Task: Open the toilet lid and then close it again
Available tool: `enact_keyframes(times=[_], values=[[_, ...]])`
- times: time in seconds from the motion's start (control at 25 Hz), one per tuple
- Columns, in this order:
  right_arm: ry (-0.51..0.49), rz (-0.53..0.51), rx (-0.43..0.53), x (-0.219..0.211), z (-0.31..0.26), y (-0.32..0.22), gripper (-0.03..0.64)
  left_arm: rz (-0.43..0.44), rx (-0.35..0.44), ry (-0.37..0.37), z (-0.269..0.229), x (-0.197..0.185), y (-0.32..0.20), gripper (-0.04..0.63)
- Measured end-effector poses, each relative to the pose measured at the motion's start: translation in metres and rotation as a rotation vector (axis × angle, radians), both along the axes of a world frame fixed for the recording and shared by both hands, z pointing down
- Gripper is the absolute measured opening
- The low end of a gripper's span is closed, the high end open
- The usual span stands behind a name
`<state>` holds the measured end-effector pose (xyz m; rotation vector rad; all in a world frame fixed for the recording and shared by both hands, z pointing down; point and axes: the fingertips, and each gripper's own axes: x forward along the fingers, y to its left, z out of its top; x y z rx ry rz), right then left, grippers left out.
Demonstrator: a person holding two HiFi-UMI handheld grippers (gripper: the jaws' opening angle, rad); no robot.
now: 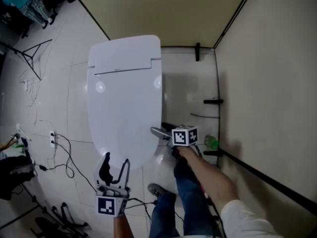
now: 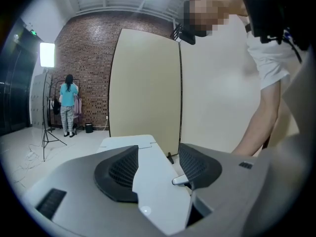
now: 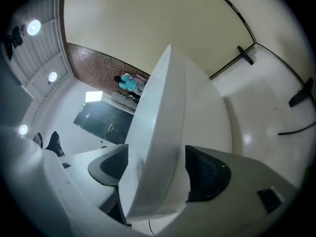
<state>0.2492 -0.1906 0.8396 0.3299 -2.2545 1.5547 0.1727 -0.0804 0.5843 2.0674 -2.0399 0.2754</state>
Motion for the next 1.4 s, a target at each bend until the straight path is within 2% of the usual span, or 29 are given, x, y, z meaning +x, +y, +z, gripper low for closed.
enact_keyframes(times=[0.24, 0.4, 0.48, 0.52, 0.56, 0.64, 0.68, 0.8, 0.92, 0.96, 1.0, 1.04, 1.08, 1.12, 1.2, 1.24, 1.32, 1.4], values=[[0.014, 0.077, -0.002, -0.005, -0.001, 0.007, 0.354, -0.057, -0.05, -0.008, 0.014, -0.015, 0.031, 0.255], [0.044, 0.162, -0.101, -0.003, -0.005, 0.002, 0.354, -0.077, -0.056, -0.008, 0.013, -0.019, 0.047, 0.255], [0.05, 0.171, -0.143, 0.002, -0.008, -0.002, 0.352, -0.093, -0.054, 0.002, 0.012, -0.018, 0.055, 0.256], [0.055, 0.167, -0.158, 0.005, -0.01, -0.003, 0.323, -0.106, -0.056, 0.016, 0.014, -0.018, 0.061, 0.256], [0.058, 0.162, -0.175, 0.008, -0.012, -0.005, 0.263, -0.125, -0.06, 0.04, 0.017, -0.018, 0.069, 0.256], [0.055, 0.151, -0.213, 0.012, -0.017, -0.007, 0.244, -0.186, -0.05, 0.138, 0.024, -0.017, 0.086, 0.256], [0.054, 0.144, -0.23, 0.014, -0.02, -0.01, 0.242, -0.233, -0.033, 0.225, 0.028, -0.016, 0.095, 0.258], [0.03, 0.124, -0.256, 0.018, -0.035, -0.022, 0.236, -0.423, 0.056, 0.588, 0.05, -0.016, 0.124, 0.277], [-0.006, 0.107, -0.266, 0.021, -0.049, -0.035, 0.238, -0.547, 0.086, 0.889, 0.096, -0.007, 0.146, 0.286], [-0.006, 0.102, -0.27, 0.022, -0.052, -0.036, 0.238, -0.569, 0.098, 0.983, 0.112, -0.004, 0.15, 0.332], [-0.007, 0.098, -0.276, 0.022, -0.055, -0.036, 0.238, -0.581, 0.126, 1.075, 0.123, -0.003, 0.15, 0.414], [-0.006, 0.095, -0.282, 0.021, -0.057, -0.035, 0.238, -0.586, 0.17, 1.155, 0.131, -0.006, 0.147, 0.448], [-0.002, 0.091, -0.283, 0.02, -0.059, -0.035, 0.238, -0.582, 0.219, 1.22, 0.134, -0.01, 0.141, 0.449], [0.005, 0.085, -0.28, 0.02, -0.06, -0.035, 0.238, -0.566, 0.265, 1.266, 0.135, -0.015, 0.132, 0.448], [0.017, 0.081, -0.277, 0.019, -0.06, -0.036, 0.238, -0.5, 0.317, 1.308, 0.128, -0.022, 0.113, 0.446], [0.018, 0.084, -0.28, 0.019, -0.061, -0.036, 0.238, -0.471, 0.321, 1.314, 0.123, -0.024, 0.105, 0.443], [0.002, 0.097, -0.284, 0.018, -0.065, -0.036, 0.239, -0.466, 0.296, 1.305, 0.119, -0.028, 0.098, 0.384], [-0.017, 0.109, -0.276, 0.017, -0.069, -0.037, 0.244, -0.489, 0.285, 1.299, 0.117, -0.031, 0.1, 0.212]])
